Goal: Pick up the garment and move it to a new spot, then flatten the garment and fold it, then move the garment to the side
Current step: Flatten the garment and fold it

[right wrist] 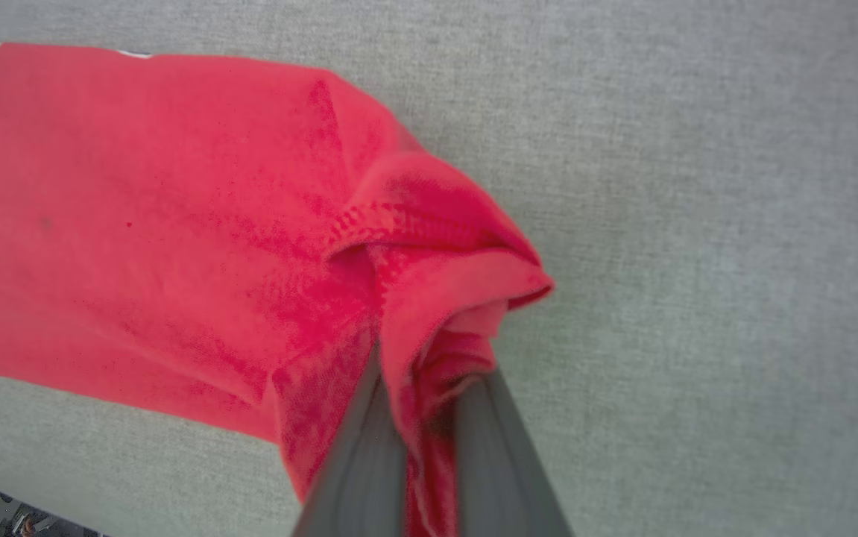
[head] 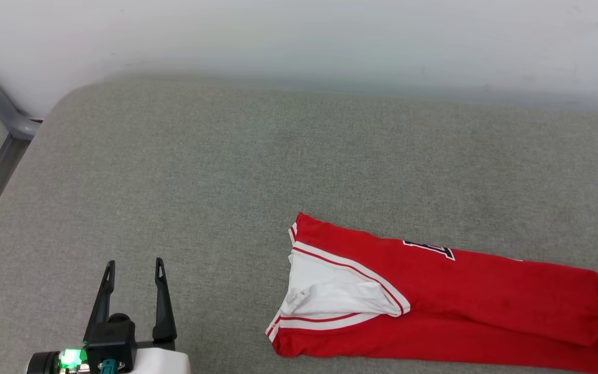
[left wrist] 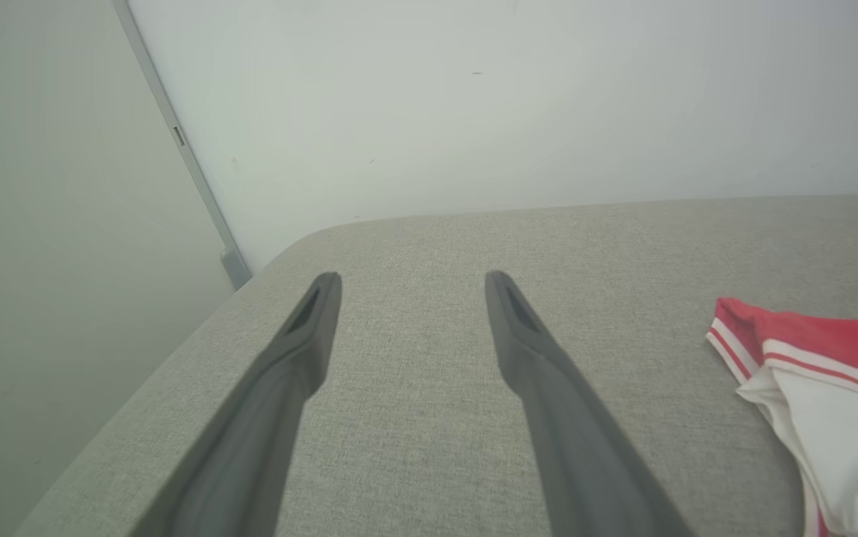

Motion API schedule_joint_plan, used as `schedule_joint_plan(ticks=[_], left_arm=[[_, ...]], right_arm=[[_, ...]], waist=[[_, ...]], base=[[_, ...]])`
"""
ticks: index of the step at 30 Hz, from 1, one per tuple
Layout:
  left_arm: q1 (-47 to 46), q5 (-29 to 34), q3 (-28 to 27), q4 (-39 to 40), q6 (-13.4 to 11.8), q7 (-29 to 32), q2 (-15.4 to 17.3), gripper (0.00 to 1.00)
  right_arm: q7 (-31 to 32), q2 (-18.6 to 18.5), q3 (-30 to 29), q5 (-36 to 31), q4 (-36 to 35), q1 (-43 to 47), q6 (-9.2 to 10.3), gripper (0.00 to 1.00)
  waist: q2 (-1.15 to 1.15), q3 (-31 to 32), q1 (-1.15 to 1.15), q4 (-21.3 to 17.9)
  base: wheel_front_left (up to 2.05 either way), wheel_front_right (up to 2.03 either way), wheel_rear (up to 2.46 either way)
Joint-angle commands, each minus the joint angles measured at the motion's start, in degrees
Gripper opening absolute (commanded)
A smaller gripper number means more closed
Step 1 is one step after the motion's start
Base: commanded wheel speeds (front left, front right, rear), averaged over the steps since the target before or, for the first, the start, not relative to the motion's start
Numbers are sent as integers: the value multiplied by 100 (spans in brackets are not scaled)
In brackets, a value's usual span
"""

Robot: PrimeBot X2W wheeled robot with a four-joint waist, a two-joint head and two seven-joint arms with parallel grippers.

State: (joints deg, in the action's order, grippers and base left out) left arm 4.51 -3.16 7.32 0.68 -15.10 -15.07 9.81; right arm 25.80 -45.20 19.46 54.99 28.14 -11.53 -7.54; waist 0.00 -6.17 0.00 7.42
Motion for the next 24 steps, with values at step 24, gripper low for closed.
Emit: schedule_joint_plan(ticks=[24], left_arm=[[90, 224, -89, -34, 219, -12, -208, 100]], right_arm=[[793, 1111, 30, 25, -3067, 102, 8, 0]], waist=[[0, 105, 0, 73]], base=[[0, 0, 0]])
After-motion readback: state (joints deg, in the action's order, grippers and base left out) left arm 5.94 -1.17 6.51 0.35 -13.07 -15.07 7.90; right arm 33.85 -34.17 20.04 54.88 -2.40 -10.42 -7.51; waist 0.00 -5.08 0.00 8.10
